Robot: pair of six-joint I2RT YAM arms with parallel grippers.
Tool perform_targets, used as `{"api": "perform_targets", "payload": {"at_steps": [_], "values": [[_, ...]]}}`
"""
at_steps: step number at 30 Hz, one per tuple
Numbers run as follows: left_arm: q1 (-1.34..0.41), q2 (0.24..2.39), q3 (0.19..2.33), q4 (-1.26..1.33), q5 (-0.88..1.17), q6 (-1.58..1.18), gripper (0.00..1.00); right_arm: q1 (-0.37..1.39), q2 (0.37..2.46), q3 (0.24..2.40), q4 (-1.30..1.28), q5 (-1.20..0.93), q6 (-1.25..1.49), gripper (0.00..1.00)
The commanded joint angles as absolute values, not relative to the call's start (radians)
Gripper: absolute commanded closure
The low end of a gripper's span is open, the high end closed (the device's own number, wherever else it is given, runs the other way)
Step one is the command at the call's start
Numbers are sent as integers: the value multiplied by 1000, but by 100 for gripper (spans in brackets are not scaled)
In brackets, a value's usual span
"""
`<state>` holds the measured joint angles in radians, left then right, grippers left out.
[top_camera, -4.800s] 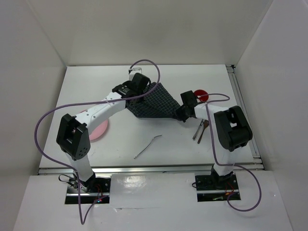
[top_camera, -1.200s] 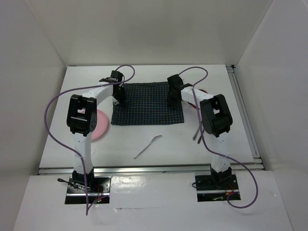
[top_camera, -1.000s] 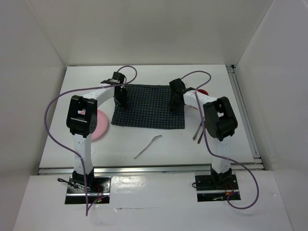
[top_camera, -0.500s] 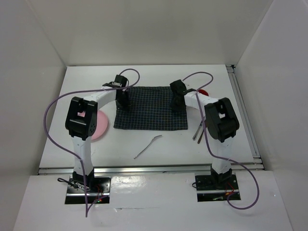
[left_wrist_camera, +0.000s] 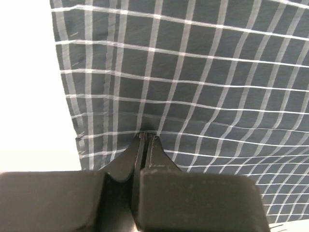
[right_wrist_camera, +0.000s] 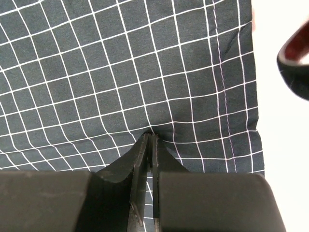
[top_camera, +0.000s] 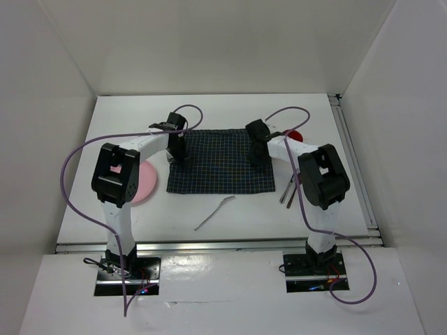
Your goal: Set the dinner table for one person
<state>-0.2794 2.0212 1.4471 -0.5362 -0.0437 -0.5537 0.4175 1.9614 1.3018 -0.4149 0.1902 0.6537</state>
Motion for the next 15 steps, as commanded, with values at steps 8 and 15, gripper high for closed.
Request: {"api": "perform_targets", "payload": {"at_steps": [8,15], "values": [[-275,1751,1562,-713,-193,-511,43,472,1853,1471,-580,258,572,64],[-94,1550,1396,-732,-258,-650,39,520,1732,1525,-601,258,554,28]]}}
